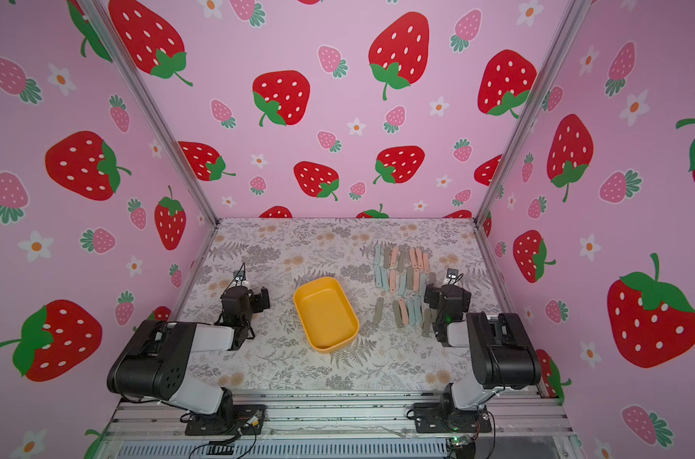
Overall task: Take the fruit knife out of the storage box
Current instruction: Reset both arms
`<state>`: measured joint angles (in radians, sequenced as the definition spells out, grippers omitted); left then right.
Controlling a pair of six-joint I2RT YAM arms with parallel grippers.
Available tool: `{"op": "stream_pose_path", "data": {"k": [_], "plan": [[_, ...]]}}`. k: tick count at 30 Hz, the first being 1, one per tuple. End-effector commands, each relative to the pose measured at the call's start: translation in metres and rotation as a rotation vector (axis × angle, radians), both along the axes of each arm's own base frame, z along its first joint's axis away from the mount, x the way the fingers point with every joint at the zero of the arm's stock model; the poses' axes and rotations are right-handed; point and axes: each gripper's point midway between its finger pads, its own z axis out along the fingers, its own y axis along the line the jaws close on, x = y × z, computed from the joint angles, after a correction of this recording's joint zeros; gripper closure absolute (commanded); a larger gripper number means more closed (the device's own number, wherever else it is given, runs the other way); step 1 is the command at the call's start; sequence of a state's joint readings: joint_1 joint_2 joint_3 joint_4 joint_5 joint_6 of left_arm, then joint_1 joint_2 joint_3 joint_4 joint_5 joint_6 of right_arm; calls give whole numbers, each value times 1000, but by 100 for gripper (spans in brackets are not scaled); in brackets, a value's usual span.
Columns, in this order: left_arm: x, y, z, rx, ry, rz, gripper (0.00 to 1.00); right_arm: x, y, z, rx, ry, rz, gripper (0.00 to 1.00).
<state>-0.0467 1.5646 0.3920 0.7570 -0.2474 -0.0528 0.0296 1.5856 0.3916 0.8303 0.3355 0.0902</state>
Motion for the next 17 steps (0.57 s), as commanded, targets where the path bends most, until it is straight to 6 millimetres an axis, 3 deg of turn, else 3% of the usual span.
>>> {"op": "stream_pose_path", "data": {"k": [1,17], "plan": [[21,-1,29,-50,-81,-44,1,14,4,19,47,-64,18,1],[21,-1,31,-47,-97,-44,1,15,5,20,45,-72,20,1]]}}
